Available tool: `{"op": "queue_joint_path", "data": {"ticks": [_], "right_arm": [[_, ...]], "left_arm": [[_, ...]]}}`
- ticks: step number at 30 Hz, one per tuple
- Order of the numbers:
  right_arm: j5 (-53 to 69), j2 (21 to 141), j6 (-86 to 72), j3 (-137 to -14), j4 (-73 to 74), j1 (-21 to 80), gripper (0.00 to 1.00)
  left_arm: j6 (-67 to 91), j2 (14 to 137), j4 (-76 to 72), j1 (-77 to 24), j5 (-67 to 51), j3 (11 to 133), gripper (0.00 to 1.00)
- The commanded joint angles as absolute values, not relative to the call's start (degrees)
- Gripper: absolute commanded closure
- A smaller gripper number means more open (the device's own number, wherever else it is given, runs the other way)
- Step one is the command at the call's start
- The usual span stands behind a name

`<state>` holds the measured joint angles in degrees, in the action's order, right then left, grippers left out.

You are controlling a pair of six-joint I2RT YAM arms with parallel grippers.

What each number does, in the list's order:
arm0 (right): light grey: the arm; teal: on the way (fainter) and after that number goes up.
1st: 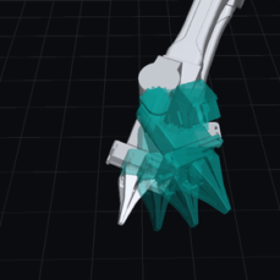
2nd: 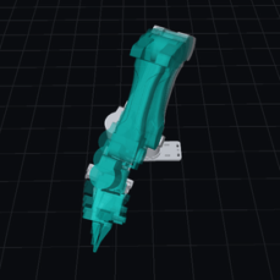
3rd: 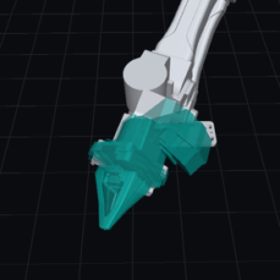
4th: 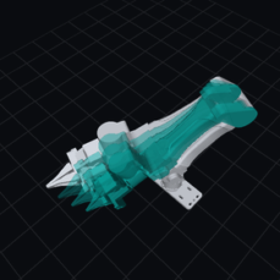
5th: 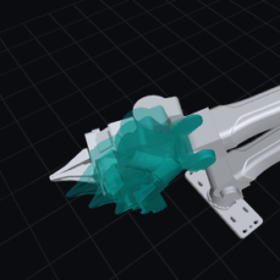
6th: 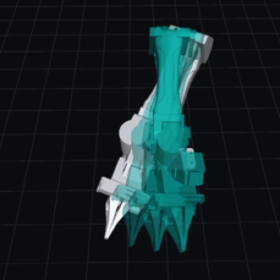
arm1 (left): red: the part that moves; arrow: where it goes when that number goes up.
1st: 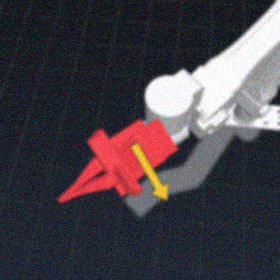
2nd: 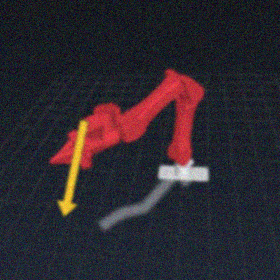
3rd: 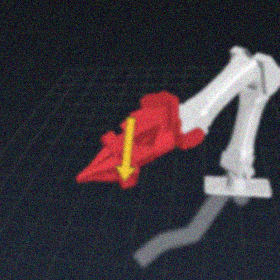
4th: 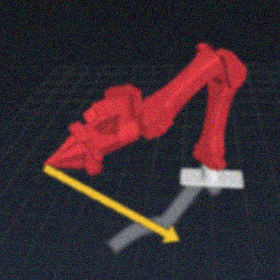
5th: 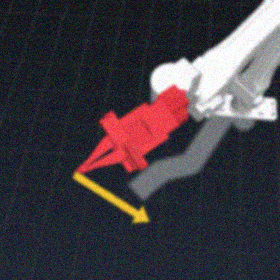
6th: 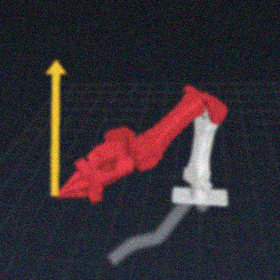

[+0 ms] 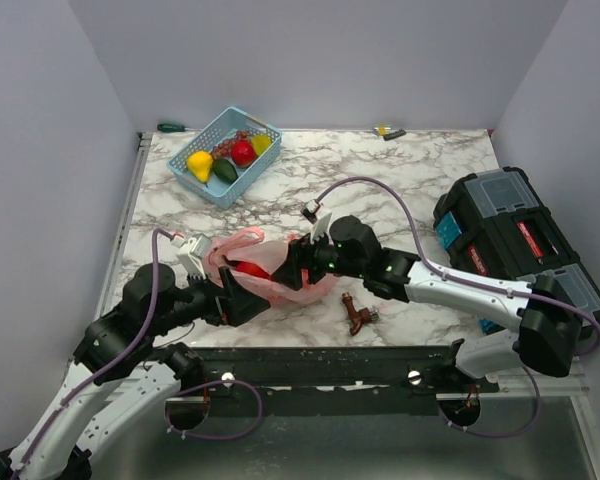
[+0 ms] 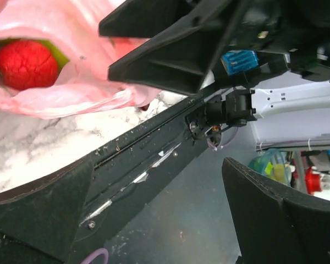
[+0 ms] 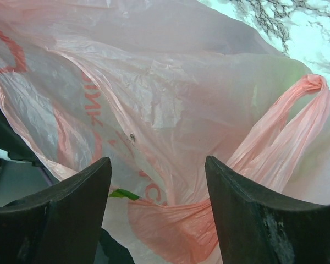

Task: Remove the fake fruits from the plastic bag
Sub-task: Adjust the plastic bag at the center of the board.

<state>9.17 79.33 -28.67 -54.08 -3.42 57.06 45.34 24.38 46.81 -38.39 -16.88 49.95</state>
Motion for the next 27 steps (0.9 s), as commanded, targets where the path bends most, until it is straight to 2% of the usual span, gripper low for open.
{"op": "queue_joint_path", "data": {"ticks": [1,8,14,16,19,24,27], "right_arm": [[6.8,79.2,-26.9,-56.3,-2.4,58.0,0.27],[4.7,79.7,-23.9,-57.7,-0.1,61.7,0.20],[2.1,81.3,-22.6,-58.2,2.5,63.1,0.20],[2.4,81.7,-22.4,-57.9,2.3,63.4,0.21],[4.2,82.4,-22.2,-56.3,0.5,64.5,0.30],[5.5,83.6,-23.0,-56.1,-1.8,66.2,0.30],[5.0,84.1,-22.6,-56.4,-1.9,66.3,0.30]], "left_arm": [[57.8,21.0,44.4,-38.4,-13.9,43.3,0.01],[65.7,19.9,43.8,-38.4,-1.4,36.8,0.01],[67.7,15.4,42.7,-38.5,5.0,31.5,0.01],[67.1,12.6,41.5,-38.4,5.6,30.5,0.01],[67.2,9.3,40.9,-38.4,7.0,29.3,0.01],[67.7,8.0,40.7,-38.4,9.1,27.9,0.02],[66.4,8.9,37.0,-38.4,8.2,26.4,0.11]]}}
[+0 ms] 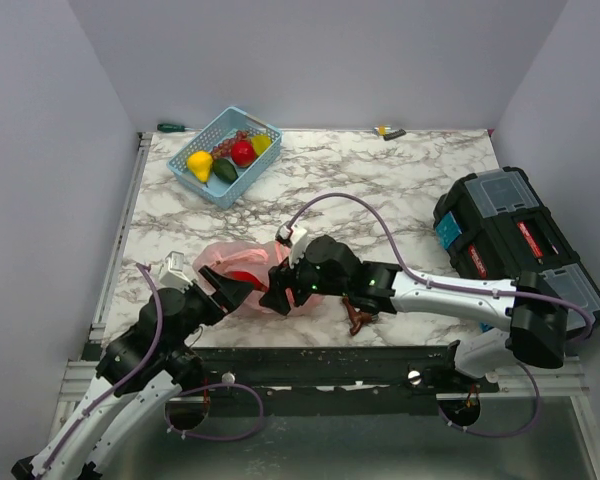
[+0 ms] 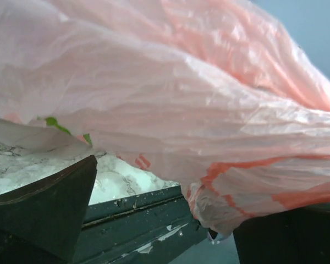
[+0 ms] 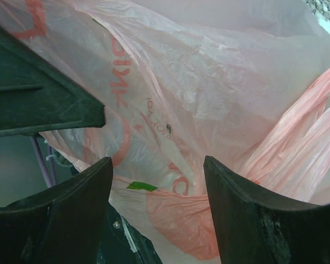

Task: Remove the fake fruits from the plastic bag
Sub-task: Adjust the plastic bag at the center of the board.

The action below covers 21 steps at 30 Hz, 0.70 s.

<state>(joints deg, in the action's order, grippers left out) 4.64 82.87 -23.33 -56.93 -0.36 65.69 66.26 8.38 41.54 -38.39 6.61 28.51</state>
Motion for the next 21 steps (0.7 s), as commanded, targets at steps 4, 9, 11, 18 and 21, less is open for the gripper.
{"op": "queue_joint_path", "data": {"ticks": [4,9,11,18,21], "right_arm": [[-1.4,84.7,-21.2,-59.2,2.2,66.3,0.30],[-14.5,86.5,-19.0,-63.7,6.7,66.3,0.29],[-15.2,88.0,-17.6,-65.4,7.1,66.3,0.29],[-13.5,94.3,-13.8,-71.4,7.0,66.3,0.21],[-13.1,96.3,-13.3,-73.1,7.6,66.3,0.22]], "left_arm": [[65.3,10.6,36.0,-38.4,7.6,26.1,0.44],[65.4,7.9,38.5,-38.4,7.9,25.9,0.68],[65.3,6.5,37.9,-38.4,7.3,25.2,0.69],[63.5,7.4,36.0,-38.5,3.8,25.2,0.92],[62.6,8.9,37.1,-38.4,3.4,26.1,0.95]]}}
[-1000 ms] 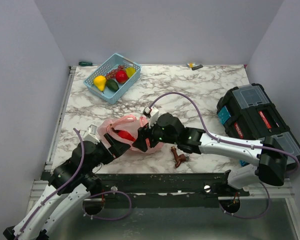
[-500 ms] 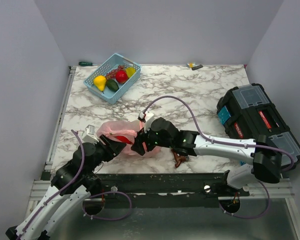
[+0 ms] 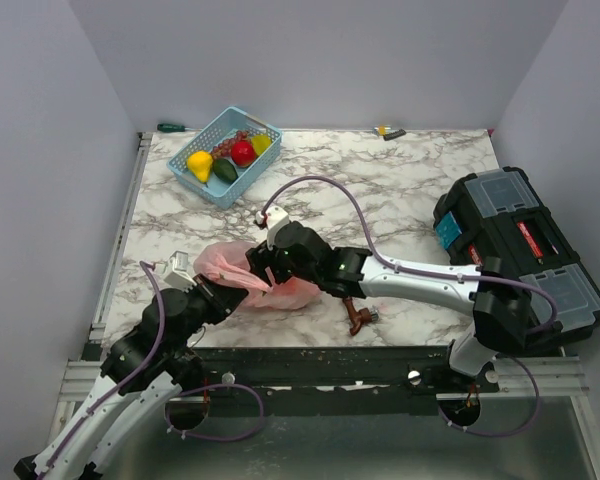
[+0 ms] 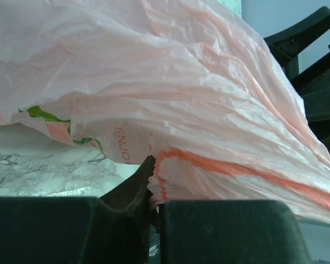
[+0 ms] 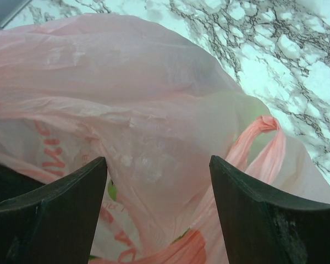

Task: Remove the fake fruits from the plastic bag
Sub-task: Adjust the plastic bag at the center of the board.

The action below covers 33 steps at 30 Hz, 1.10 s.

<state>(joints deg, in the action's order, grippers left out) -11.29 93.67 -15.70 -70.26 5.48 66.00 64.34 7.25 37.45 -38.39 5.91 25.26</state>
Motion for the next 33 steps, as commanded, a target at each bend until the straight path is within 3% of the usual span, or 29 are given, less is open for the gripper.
{"op": "queue_joint_path", "data": {"ticks": [1,7,11,19,24,33], "right_arm": [[-12.4,96.5,-13.4,-73.2,7.7,66.4,0.23],[-7.2,95.7,-11.5,-69.8,3.0,67.2,0.16],[-9.2,98.1,-10.7,-70.0,1.0,67.2,0.18],[-33.3,100.3,-12.5,-70.0,-5.4,66.0,0.59],[-33.2,102.2,-9.3,-75.9,-3.5,57.9,0.99],[-25.3,104.9,1.9,-93.0,-0.2,48.8,0.99]], "left_arm": [[62.1,9.2,37.0,-38.5,2.9,26.4,0.95],[59.3,10.3,35.1,-38.4,1.8,26.7,1.00],[58.3,11.6,35.0,-38.4,0.6,26.8,1.00],[58.7,16.7,42.4,-38.4,3.2,29.4,1.00],[60.9,17.9,42.3,-38.4,3.2,28.5,1.00],[63.4,15.7,42.9,-38.4,1.4,26.0,1.00]]}}
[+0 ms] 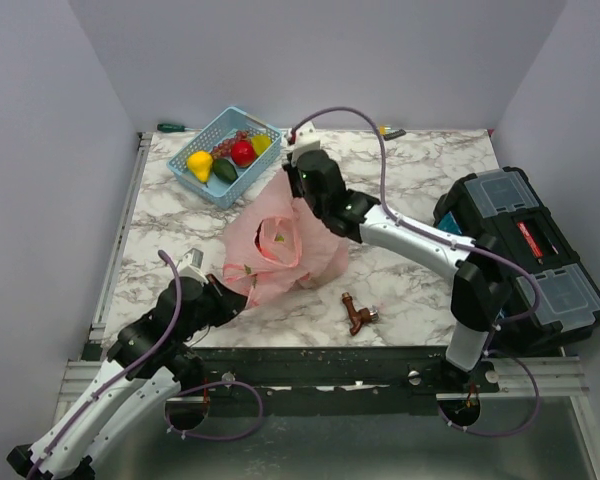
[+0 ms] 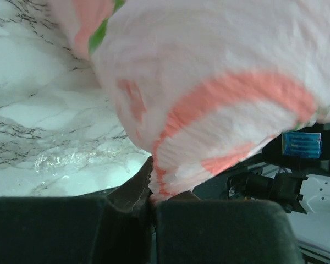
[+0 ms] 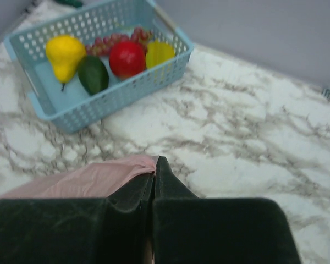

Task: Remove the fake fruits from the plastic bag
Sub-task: Adjust the plastic bag at the center of the board.

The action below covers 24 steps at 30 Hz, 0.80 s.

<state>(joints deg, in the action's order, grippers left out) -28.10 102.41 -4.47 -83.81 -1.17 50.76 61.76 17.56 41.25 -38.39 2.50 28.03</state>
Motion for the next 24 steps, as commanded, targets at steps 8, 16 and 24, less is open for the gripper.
{"op": "queue_joint_path", "data": {"ticks": [8,16,24], "right_arm": [[-11.0,112.3,3.3,-106.1,10.3,47.9,0.98],[-3.8,109.4,-4.9,-102.8,18.4,48.5,0.46],[-0.4,99.2,-14.4,-92.8,25.4,48.6,0.19]], "left_arm": [[60.2,15.6,36.2,-38.4,-5.7,24.5,1.00],[41.8,21.8,41.4,-38.4,-12.9,38.8,0.29],[27.7,27.3,49.6,-38.4,-13.0,57.7,0.19]]}}
